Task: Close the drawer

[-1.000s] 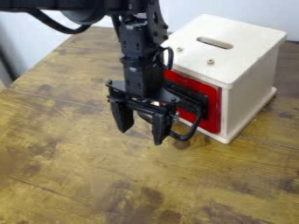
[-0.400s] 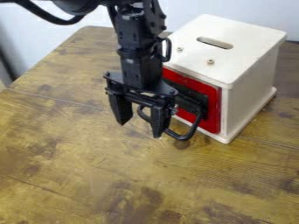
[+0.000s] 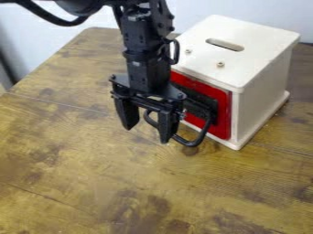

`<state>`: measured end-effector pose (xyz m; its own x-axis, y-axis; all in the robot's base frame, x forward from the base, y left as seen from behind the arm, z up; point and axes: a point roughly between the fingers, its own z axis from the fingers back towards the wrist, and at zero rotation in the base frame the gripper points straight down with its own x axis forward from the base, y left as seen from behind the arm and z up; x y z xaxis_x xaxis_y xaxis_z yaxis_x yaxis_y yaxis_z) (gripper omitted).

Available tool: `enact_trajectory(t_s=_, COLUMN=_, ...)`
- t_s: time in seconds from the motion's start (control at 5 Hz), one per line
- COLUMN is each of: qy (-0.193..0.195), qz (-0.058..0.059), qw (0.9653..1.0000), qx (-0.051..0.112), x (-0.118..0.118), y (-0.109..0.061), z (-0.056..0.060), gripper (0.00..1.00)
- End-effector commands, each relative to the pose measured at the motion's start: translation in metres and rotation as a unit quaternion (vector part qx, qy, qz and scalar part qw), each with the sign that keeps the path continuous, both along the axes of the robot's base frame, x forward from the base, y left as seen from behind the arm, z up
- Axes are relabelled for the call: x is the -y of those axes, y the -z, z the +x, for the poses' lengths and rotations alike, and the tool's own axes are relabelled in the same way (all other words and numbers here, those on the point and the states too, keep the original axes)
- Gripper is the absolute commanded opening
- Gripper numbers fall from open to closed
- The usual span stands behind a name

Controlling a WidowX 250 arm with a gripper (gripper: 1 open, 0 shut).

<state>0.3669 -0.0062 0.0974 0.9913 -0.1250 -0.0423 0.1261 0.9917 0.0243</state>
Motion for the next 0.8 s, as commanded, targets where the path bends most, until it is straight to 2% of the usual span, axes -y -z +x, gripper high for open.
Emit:
enact_trajectory(t_s=0.0, qy=-0.002, qz=0.004, qw=0.9995, qx=0.030, x=-0.0050, y=-0.0153, z=0.0079, gripper=1.00)
enact_trajectory(t_s=0.6, qy=0.002, qz=0.005, qw=0.9994, qx=0.033, x=-0.0038, y=-0.0089, z=0.0092, gripper=1.00)
